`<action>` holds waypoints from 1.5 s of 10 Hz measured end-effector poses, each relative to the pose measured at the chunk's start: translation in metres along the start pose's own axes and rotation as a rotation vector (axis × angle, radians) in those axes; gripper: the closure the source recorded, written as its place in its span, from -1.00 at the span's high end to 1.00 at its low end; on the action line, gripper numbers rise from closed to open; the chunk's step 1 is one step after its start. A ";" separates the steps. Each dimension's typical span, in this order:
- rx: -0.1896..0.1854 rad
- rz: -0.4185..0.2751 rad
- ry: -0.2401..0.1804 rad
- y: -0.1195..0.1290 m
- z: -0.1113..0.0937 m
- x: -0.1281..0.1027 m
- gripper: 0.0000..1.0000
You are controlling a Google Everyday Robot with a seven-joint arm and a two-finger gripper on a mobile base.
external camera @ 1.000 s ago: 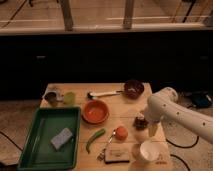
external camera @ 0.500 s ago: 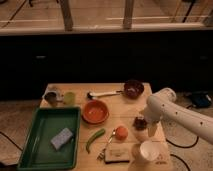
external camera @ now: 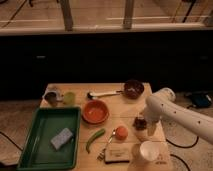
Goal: Place grapes in red bowl
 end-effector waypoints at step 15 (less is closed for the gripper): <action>-0.006 0.015 -0.006 0.006 0.008 0.005 -0.47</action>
